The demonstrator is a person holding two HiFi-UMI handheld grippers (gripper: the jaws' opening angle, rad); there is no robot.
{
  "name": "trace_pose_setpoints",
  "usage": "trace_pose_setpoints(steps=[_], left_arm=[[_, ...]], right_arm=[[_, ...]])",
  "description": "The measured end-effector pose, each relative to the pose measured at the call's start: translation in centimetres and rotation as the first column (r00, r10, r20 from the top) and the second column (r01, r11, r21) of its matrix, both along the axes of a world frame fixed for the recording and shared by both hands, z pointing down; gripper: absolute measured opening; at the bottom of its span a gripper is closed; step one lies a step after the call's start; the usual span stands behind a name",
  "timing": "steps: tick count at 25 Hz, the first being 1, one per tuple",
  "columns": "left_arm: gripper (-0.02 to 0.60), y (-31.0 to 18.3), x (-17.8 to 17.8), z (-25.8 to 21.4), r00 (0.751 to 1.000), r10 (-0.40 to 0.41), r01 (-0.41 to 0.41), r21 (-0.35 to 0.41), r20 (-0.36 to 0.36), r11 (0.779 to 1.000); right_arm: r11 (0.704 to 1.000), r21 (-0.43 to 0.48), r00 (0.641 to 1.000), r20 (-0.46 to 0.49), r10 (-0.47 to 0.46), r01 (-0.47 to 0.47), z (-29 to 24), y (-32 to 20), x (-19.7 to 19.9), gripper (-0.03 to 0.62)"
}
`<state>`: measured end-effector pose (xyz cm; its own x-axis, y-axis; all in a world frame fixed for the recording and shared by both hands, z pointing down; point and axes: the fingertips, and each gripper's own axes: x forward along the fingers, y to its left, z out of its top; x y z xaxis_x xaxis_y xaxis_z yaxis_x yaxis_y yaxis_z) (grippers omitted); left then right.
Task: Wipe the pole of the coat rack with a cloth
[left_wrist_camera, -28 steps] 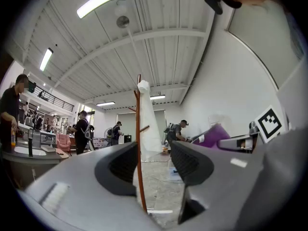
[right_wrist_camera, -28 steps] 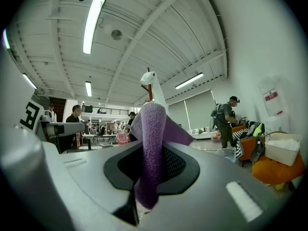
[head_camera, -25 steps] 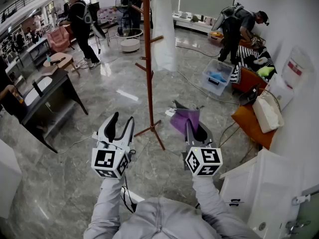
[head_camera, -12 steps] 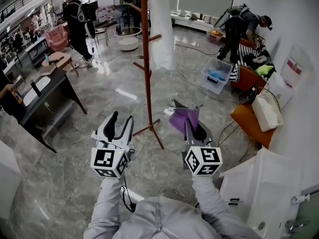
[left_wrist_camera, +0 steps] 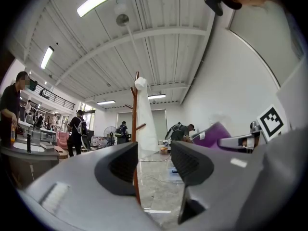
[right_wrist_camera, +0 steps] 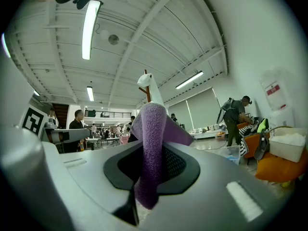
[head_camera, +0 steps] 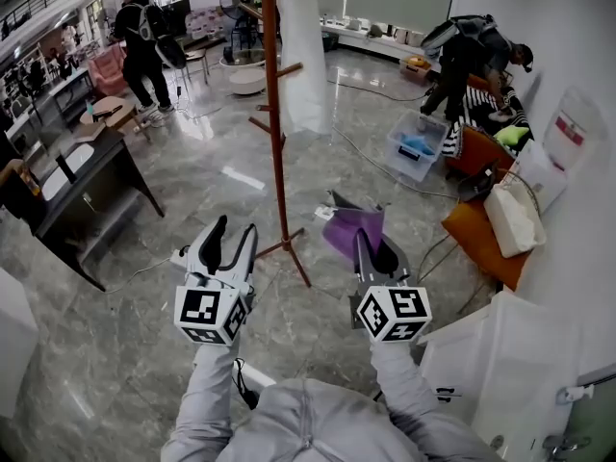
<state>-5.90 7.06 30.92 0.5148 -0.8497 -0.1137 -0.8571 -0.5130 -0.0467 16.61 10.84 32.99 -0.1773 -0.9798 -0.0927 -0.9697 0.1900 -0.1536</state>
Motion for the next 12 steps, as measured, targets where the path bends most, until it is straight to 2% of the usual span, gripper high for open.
trace_pose_setpoints(steps=[12], left_arm=[[0.230, -2.4, 0.8, 1.4, 1.000, -0.028, 0.028, -0.032, 0.008, 0.999]], right_arm=[[0.998, -0.038, 0.999, 0.003, -0.041, 0.041, 1.7, -3.3, 0.4, 0.054]])
